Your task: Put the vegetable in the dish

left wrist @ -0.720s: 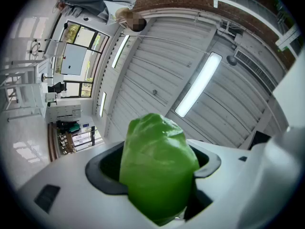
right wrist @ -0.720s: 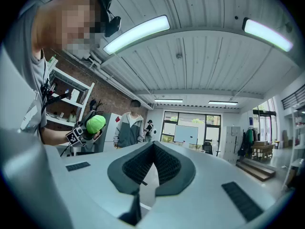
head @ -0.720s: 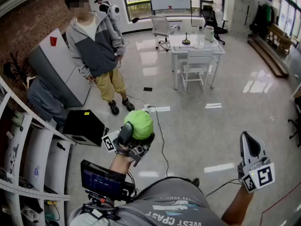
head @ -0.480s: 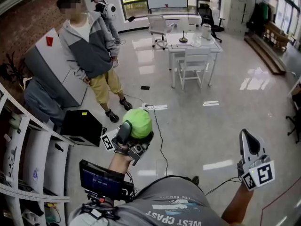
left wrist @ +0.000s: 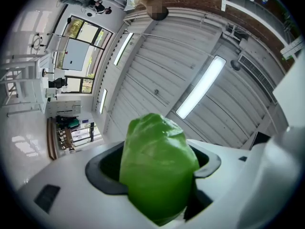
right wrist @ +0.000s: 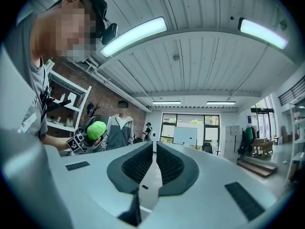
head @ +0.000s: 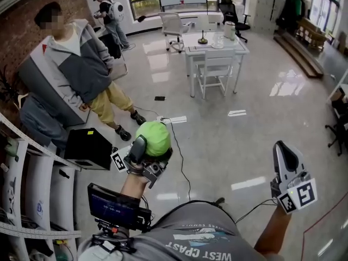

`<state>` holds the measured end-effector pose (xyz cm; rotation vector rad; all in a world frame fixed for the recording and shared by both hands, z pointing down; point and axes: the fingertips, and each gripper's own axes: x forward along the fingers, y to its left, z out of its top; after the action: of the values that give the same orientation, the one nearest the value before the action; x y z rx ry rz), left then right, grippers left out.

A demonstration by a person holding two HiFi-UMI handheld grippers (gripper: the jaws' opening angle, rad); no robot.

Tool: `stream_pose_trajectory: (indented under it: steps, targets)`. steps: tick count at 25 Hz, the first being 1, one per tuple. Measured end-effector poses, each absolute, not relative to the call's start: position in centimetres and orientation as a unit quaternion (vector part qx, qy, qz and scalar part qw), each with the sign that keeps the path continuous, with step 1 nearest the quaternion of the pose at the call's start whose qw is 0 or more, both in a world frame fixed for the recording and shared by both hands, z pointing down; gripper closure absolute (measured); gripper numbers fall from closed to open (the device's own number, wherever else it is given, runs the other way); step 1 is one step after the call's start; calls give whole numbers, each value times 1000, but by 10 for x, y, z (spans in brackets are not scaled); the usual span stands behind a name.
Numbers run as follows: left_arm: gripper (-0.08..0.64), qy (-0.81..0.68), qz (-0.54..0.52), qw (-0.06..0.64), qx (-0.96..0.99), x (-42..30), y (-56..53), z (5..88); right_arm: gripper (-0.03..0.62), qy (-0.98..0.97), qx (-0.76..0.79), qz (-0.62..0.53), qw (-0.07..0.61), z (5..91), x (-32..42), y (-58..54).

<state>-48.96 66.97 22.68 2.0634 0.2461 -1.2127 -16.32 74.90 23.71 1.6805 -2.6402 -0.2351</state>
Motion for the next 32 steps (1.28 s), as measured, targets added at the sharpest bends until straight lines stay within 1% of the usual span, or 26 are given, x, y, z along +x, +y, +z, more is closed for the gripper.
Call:
stream_pose_trajectory:
  steps: [3, 8, 13, 20, 24, 29, 32]
  targets:
    - [204, 97, -470, 361, 799, -473, 660, 225, 584, -843, 533, -70, -1, 237, -150, 740]
    - [204, 85, -475, 374, 792, -434, 623, 225, 584, -845, 531, -59, 3, 246, -108, 694]
    - [204, 84, -472, 351, 804, -396, 603, 208, 584, -850, 522, -79, 0, 232, -73, 659]
    - [204, 65, -476, 349, 804, -354, 573, 212, 584, -859, 506, -77, 7, 238, -38, 615]
    - [204, 64, -470, 353, 806, -334, 533, 207, 584, -862, 501, -74, 7, 231, -25, 576]
    - [204, 64, -464, 365, 805, -316, 509, 206, 584, -863, 501, -61, 5, 232, -15, 560]
    - [204, 74, -454, 369, 808, -321, 491, 214, 584, -858, 511, -60, 3, 245, -25, 549]
